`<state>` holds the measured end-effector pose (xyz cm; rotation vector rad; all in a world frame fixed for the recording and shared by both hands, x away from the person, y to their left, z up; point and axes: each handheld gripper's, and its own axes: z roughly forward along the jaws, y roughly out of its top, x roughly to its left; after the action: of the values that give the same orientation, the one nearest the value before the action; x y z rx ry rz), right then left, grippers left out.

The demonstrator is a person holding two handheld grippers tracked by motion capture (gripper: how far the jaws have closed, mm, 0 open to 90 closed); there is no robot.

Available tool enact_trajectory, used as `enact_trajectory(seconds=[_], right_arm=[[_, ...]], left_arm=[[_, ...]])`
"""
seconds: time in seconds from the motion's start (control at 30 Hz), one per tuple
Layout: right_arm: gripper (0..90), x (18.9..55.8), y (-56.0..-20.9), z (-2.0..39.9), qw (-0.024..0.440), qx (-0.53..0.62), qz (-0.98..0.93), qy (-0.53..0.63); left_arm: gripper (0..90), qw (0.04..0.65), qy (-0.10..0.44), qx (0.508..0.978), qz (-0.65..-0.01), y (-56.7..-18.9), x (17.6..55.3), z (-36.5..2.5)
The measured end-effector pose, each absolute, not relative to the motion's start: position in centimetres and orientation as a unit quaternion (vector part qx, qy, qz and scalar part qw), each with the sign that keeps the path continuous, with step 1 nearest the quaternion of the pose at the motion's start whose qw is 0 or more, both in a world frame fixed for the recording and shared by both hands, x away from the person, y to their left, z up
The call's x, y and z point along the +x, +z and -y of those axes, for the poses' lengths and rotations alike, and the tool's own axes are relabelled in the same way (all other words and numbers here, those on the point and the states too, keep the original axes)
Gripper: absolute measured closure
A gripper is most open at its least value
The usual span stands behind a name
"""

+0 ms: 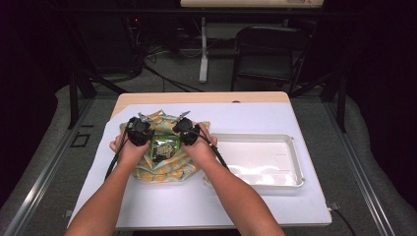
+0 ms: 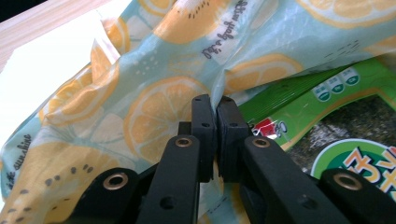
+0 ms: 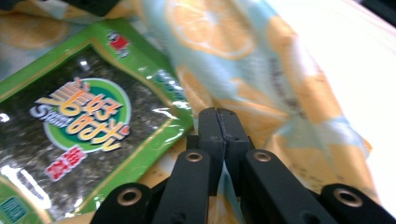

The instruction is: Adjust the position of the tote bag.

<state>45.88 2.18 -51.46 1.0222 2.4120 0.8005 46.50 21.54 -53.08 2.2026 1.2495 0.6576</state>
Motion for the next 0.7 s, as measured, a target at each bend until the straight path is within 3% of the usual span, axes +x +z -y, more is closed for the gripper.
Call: enact_trajectory(seconds=[0.23, 0.7], right_arm=[[90.0, 46.5, -51.5, -1.5, 0.221, 0.396, -0.849, 0.273], [90.0, 47.4, -52.6, -1.6, 0.208, 0.412, -0.852, 0.247]], left_arm=[[85.8, 0.255, 0.248, 0.811, -0.465, -53.1, 46.6, -21.9], [86.5, 0.239, 0.236, 0.812, -0.478, -54.0, 47.0, -22.2]])
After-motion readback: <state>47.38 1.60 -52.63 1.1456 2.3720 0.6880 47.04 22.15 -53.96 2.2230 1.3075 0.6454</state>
